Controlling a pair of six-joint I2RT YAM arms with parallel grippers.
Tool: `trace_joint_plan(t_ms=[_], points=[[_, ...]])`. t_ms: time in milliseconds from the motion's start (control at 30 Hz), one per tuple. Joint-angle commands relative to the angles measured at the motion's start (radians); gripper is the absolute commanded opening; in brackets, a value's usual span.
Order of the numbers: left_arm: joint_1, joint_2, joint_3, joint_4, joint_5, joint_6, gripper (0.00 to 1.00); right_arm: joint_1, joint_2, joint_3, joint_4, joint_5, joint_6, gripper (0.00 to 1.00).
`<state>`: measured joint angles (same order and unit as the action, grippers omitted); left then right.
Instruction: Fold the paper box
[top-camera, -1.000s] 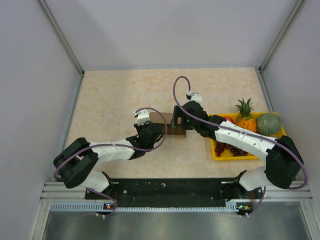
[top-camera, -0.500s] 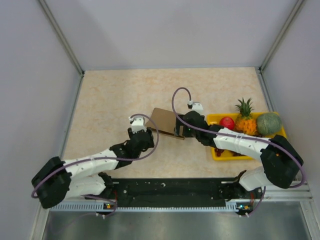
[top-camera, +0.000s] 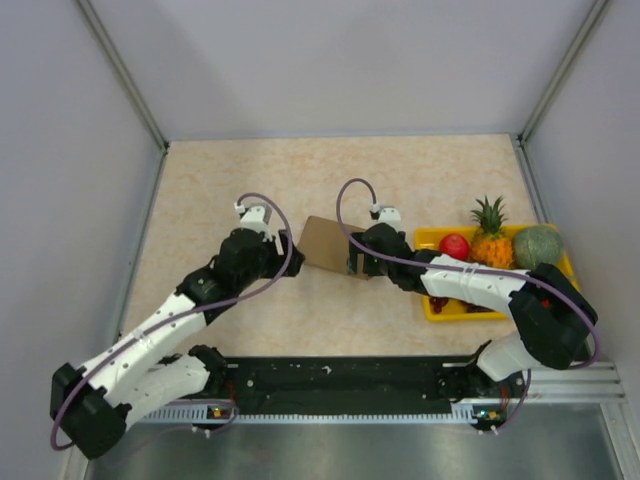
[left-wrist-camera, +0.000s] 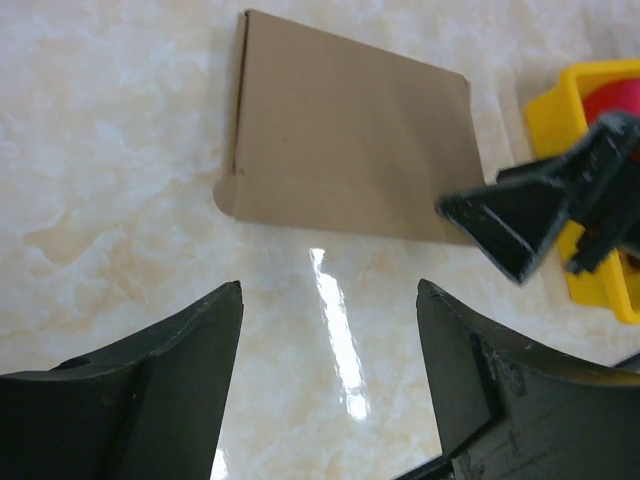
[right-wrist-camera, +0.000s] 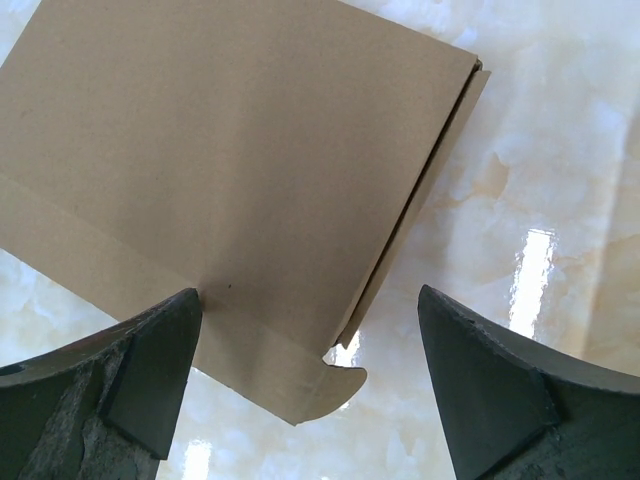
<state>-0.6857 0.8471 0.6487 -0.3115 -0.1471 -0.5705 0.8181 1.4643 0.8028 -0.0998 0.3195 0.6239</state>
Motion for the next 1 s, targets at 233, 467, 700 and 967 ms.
trace_joint_plan(t_ms=[233,467,700,967], points=[[0.204,0.527,0.267,-0.020,0.181,0.176,0.62,0.009,-0.002,-0.005,0.022,-0.040,-0.052,0.84],[0.204,0.644,0.256,0.095,0.156,0.167,0.65,-0.020,0.013,-0.008,0.046,-0.100,-0.069,0.81],[0.204,0.675,0.214,0.123,0.170,0.147,0.52,-0.046,0.042,-0.004,0.057,-0.123,-0.070,0.79],[0.204,0.521,0.192,0.095,0.186,0.158,0.63,-0.076,0.065,0.004,0.051,-0.125,-0.073,0.79]])
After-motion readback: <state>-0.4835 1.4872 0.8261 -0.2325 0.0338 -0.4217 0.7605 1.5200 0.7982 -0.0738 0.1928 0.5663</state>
